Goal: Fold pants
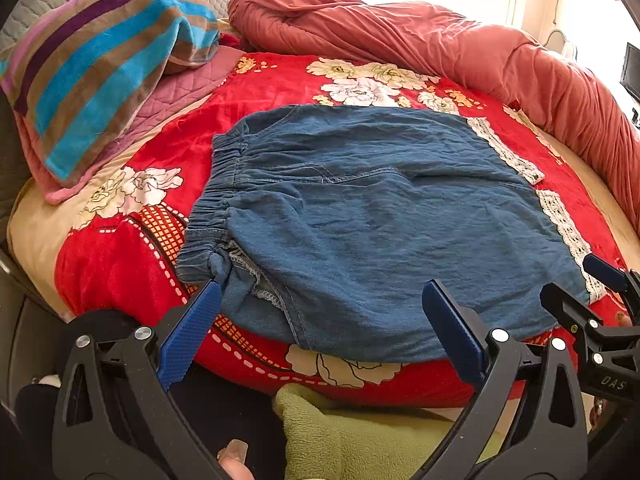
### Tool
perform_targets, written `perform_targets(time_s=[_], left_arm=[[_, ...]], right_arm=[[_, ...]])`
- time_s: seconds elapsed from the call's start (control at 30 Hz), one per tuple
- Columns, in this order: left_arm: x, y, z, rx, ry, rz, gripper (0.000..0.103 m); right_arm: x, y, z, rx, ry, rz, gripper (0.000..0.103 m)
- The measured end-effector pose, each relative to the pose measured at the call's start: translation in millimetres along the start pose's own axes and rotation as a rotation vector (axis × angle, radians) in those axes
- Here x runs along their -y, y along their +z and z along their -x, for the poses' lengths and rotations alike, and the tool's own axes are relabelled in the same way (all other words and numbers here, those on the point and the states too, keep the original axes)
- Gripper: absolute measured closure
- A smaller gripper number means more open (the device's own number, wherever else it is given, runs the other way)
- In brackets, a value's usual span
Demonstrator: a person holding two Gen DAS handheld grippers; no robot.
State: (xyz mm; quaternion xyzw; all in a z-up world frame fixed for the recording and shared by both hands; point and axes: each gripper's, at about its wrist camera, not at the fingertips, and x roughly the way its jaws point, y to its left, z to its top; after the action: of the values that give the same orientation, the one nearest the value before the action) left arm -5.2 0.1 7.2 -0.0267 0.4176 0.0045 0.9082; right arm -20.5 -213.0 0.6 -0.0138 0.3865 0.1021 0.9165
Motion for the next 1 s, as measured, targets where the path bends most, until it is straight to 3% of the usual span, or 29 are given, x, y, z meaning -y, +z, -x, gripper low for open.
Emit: perform_targets(time_s=[1.0], left_arm=[[-6.8, 4.0, -1.0, 0.004, 0.02, 0.007, 0.008]], right_arm=[[-3.7, 1.9, -3.3, -0.003, 0.013, 0.001, 0.004]])
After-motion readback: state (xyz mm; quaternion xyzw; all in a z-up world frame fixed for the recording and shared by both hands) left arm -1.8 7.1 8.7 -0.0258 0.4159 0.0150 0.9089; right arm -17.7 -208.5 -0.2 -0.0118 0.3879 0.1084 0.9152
